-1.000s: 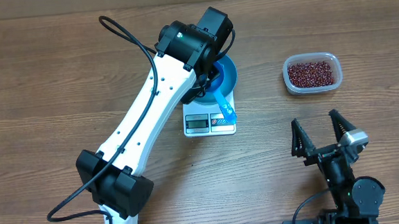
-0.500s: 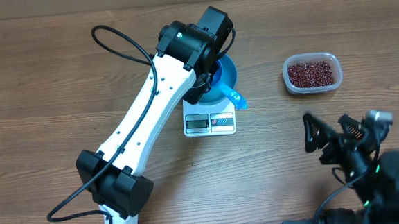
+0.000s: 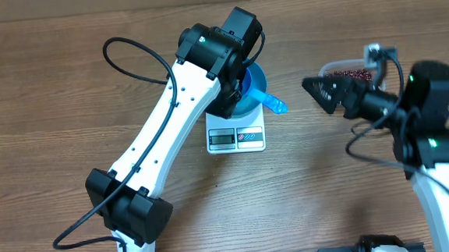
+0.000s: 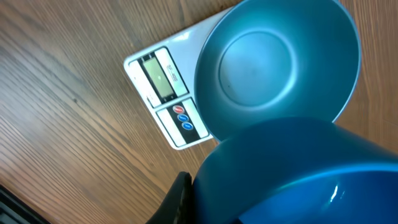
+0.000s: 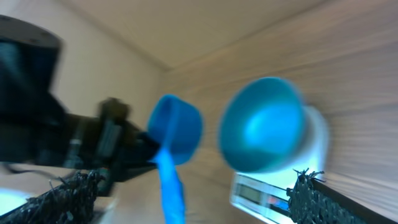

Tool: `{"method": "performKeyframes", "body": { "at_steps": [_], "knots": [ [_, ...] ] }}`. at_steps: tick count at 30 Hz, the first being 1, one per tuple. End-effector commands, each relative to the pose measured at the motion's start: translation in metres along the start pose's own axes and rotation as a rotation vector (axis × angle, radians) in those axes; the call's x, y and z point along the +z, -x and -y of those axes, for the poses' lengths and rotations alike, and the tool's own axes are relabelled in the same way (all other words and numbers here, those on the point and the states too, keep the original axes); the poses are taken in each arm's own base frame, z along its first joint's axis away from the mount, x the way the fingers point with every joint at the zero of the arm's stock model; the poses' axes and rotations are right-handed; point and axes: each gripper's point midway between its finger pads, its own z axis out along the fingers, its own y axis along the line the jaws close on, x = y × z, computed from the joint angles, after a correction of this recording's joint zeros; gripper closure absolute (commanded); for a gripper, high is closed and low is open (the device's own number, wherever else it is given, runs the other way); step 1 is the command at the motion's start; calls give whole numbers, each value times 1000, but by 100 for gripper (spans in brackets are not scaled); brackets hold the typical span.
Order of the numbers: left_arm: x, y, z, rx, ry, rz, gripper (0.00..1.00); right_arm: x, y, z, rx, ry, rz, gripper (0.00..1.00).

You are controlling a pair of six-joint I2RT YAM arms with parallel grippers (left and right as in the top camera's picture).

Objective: Scoop item into bowl and weigh 150g on scale
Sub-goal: 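Move the right gripper to the scoop handle held by the left gripper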

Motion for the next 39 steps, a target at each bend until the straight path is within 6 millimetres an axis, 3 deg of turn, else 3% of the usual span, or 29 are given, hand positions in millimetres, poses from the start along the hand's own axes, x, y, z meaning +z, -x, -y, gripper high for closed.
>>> {"method": "performKeyframes", "body": {
  "at_steps": [1,6,11,18,22,25,29,39],
  "knots": [
    [-1,-4,1,-119,-4,-10,96,9,-5,-28,159,234,-134,0],
    [-1,-5,1,-220,-1,-18,96,28,-3,-3,344,212,-171,2],
    [-1,-5,4,-304,-14,-18,96,42,-10,5,399,177,-191,4],
    [-2,-9,25,-313,-96,-47,96,67,-14,-13,398,155,-172,4],
    [-2,-9,25,-313,-95,-47,96,78,-16,-15,457,115,-153,5],
    [-2,-9,25,-312,-93,-47,96,81,-15,-13,453,94,-134,11],
    [-2,-11,25,-307,-94,-52,96,81,-13,-9,453,75,-113,34],
    [-3,-19,24,-300,-87,-77,96,82,-7,-13,391,92,-90,36]
  ]
}}
